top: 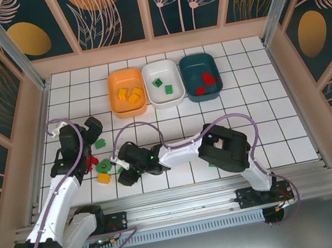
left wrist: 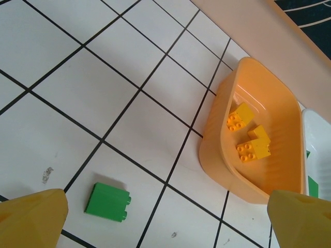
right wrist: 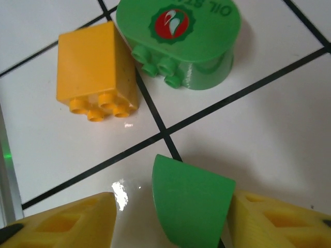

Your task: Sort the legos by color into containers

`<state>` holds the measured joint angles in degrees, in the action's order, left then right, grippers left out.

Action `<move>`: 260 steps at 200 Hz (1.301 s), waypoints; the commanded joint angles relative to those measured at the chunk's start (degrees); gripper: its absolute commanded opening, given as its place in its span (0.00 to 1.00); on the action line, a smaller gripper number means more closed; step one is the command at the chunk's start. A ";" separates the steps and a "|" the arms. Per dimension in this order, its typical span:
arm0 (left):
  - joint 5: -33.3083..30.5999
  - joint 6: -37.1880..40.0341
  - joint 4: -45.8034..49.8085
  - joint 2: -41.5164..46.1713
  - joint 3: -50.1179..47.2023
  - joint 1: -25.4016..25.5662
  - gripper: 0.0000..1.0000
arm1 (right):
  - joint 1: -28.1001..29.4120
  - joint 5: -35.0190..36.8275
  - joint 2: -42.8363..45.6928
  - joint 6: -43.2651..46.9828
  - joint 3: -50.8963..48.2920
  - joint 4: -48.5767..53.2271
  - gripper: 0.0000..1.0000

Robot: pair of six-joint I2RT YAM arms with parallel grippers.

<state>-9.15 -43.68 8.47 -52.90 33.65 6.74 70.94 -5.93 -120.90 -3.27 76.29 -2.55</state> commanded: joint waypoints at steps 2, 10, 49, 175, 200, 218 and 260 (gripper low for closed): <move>1.70 -0.43 0.23 0.66 0.85 -0.41 0.98 | 0.29 0.10 -2.10 -0.08 2.48 0.46 0.49; 2.23 -0.18 -0.38 0.42 0.44 -0.42 0.98 | 0.26 -0.04 -2.78 0.25 2.92 0.50 0.45; 3.70 -1.49 -2.23 0.02 -1.98 -0.42 0.99 | 0.08 2.15 -2.62 -0.55 2.66 -0.70 0.30; 9.53 -0.43 -4.99 -3.34 -2.17 -0.42 0.99 | -12.19 9.00 11.94 -2.18 -5.07 -7.03 0.27; 18.45 0.52 -8.89 -7.87 -2.81 -0.40 0.98 | -18.56 12.15 12.20 -2.45 -1.80 -4.99 0.26; 26.75 -0.22 -14.53 -12.75 -3.97 -0.29 0.93 | -22.74 14.60 9.93 -3.19 3.22 -1.57 0.26; 30.15 -2.09 -19.41 -14.45 -3.94 4.38 0.93 | -32.38 16.51 1.02 -7.74 15.65 7.43 0.27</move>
<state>15.62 -45.39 -5.41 -67.26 28.49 8.05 42.35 7.57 -114.45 -7.20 85.56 -2.35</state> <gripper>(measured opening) 0.917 0.266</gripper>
